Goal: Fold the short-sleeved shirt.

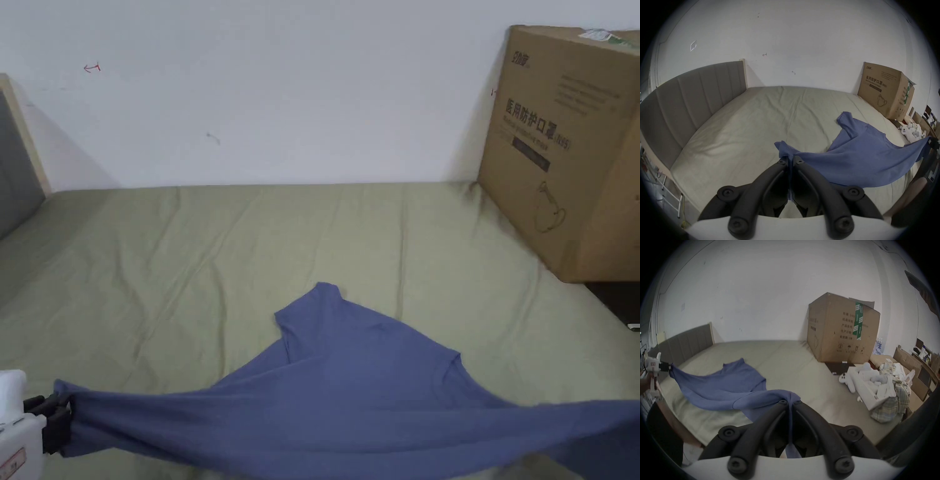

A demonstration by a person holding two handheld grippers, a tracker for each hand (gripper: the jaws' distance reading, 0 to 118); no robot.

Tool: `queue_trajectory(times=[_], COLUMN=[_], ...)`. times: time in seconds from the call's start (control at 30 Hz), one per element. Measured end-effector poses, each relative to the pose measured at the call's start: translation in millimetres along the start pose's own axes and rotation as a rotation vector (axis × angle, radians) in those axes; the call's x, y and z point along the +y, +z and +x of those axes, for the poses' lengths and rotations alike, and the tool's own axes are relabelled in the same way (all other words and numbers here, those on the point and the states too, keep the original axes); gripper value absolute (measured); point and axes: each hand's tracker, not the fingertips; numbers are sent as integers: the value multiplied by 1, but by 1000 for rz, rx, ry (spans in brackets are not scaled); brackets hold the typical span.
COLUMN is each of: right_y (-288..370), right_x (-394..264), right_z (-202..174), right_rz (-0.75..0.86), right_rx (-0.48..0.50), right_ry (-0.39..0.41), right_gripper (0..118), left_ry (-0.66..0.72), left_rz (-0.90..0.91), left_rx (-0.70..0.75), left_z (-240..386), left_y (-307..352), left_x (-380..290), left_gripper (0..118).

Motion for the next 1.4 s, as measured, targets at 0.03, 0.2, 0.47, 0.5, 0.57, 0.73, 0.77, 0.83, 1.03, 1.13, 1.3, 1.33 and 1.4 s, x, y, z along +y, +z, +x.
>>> queue_trajectory(times=[0.03,0.2,0.47,0.5,0.57,0.73,0.77,0.83,1.03,1.13,1.3,1.33,1.4], right_y=[3,-6,26,39,71,131,135,136,103,88,75,71,66], right_x=[-9,-48,-38,-30,-14,3,4,11,13,12,3,1,-1], right_z=[-1,-8,-22,-27,-46,-108,-120,-135,-167,-179,-189,-190,-191], right_rz=[-35,-146,-151,-112,-11,172,198,166,134,78,39,30,9], right_rx=[11,-30,-102,-97,-36,89,64,219,331,384,388,388,379], right_ry=[11,83,-50,-29,24,87,78,38,96,139,118,104,88], right_gripper=[0,0,104,104,102,0,0,0,0,0,0,0,0], left_ry=[12,43,144,124,79,23,43,74,100,190,197,209,269], left_rz=[-34,-119,-33,26,115,269,268,213,33,-78,-289,-300,-339], left_rx=[-2,8,33,37,62,155,126,66,30,6,77,91,43], left_z=[-4,-10,-28,-26,-20,12,14,21,-7,-32,-58,-62,-59], left_y=[3,7,59,78,114,196,203,205,117,47,-51,-63,-76], left_x=[-10,-50,-60,-58,-56,-67,-71,-78,-73,-58,-56,-58,-66], left_gripper=[4,21,110,110,108,0,0,0,8,108,107,106,81])
